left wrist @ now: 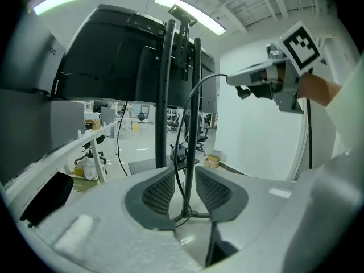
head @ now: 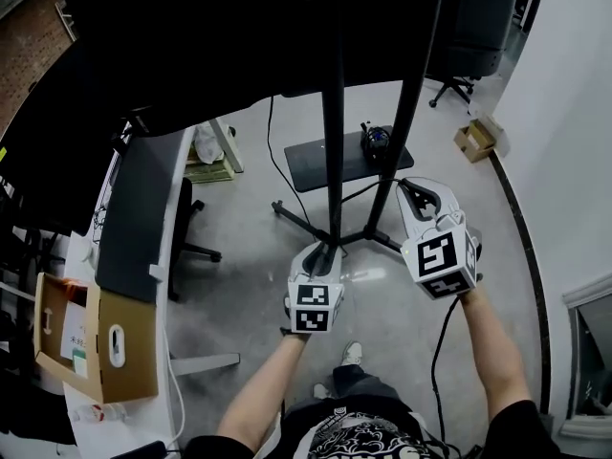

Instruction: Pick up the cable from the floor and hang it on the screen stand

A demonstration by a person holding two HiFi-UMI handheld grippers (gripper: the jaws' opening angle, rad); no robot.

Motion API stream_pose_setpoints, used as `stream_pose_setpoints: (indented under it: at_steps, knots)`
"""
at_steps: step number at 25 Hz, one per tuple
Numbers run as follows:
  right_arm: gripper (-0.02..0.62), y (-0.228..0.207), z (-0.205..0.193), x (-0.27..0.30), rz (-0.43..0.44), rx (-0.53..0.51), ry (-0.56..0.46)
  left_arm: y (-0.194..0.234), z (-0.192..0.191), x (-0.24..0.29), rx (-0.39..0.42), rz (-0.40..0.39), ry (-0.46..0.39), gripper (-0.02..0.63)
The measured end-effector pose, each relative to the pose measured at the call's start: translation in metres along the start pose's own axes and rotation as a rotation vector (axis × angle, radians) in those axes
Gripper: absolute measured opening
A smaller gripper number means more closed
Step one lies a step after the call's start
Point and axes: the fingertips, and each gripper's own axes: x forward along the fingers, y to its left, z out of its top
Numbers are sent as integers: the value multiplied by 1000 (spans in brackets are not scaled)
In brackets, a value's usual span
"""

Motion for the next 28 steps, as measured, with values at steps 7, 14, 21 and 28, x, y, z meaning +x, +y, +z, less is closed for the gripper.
stream_pose_setpoints:
  at_steps: [7,14,21,28]
  knots:
    - [23,-67,96,1,-57,-98,-141,2,15,16,38,26,-10,169]
    - [23,-104,159,0,-78,-151,-208,-2,26,39,72,9,11,169]
    - [23,-135,218,-18,-99,-203,-306,0,44,62,131,36,2,169]
    - [23,-145,248,-35,-121,-258,-376,4,50,73,116,52,0,167]
